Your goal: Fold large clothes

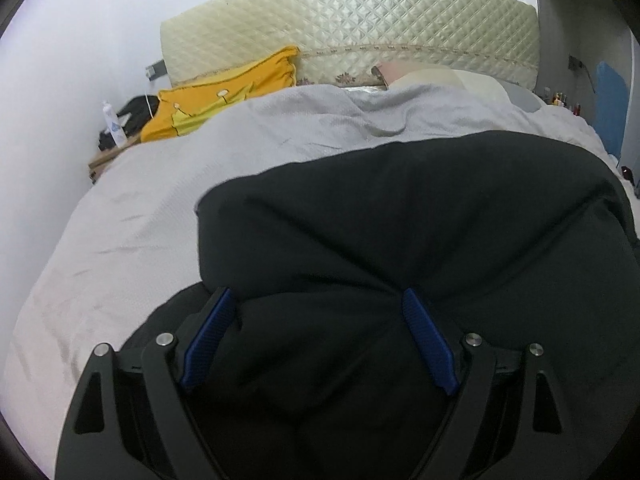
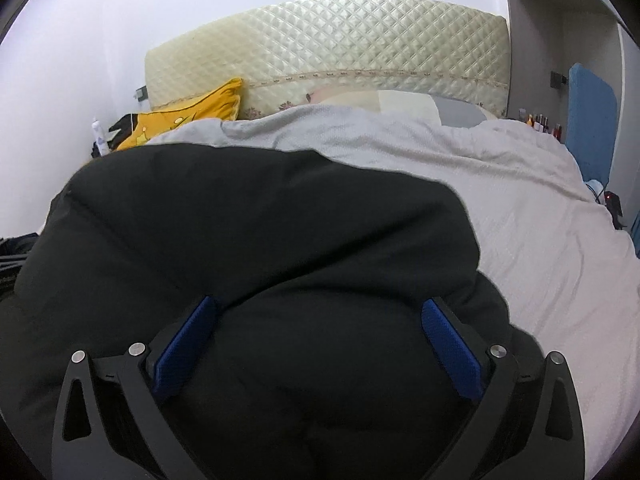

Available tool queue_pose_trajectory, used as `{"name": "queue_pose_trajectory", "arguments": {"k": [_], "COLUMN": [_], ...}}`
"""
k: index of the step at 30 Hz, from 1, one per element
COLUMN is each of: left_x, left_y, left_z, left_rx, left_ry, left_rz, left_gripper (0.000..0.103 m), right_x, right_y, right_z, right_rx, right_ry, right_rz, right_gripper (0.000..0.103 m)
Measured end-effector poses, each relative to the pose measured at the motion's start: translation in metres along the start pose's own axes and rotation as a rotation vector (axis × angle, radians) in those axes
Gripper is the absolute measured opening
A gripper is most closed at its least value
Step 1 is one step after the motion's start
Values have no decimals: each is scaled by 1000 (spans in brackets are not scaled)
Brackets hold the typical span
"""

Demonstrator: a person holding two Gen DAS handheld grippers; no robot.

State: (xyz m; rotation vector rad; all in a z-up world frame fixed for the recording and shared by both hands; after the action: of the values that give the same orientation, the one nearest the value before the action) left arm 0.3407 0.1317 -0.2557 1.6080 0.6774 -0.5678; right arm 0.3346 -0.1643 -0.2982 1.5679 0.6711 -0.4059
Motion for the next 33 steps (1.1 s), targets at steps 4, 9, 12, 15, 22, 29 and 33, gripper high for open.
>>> {"name": "queue_pose_trajectory", "arguments": {"k": [4, 9, 12, 15, 22, 29, 33], "left_x": [-4, -23, -50, -91, -214, -319, -362], "left_y": [-1, 10, 21, 35, 68, 88, 83], "left_z": [0, 0, 2, 10, 18, 15, 15], "left_rx": [-2, -33, -72, -39, -25, -24, -10], "left_ry": [24, 23, -29, -37, -134, -169, -203], "left_rz": [15, 26, 44, 84, 245, 356, 401], "left_gripper": [89, 94, 97, 98, 103, 103, 103], "right_x": [0, -7, -33, -77, -197, -321, -380], "right_y": [0, 8, 23, 52, 110, 138, 138], "right_z": [1, 5, 1, -6, -22, -39, -49], "right_rx": [9, 74, 111, 106, 76, 30, -11], "right_ry": [-2, -7, 52, 60, 70, 84, 76], "right_rz": [-10, -61, -25, 62, 249, 388, 441], "right_gripper": [102, 102, 102, 102, 103, 103, 103]}}
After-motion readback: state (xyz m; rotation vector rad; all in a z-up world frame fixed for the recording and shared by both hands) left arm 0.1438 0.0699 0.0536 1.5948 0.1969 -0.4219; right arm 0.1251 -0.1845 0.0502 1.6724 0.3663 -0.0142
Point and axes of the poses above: each gripper's, at about its wrist camera, not at the fingertips, and x roughly the way its jaws point, z to its right, y to its top, the point moved 4 cm from there along x, roughly the way its jaws point, and after that the axes turned 2 degrees about x, right-handed, at the moved point
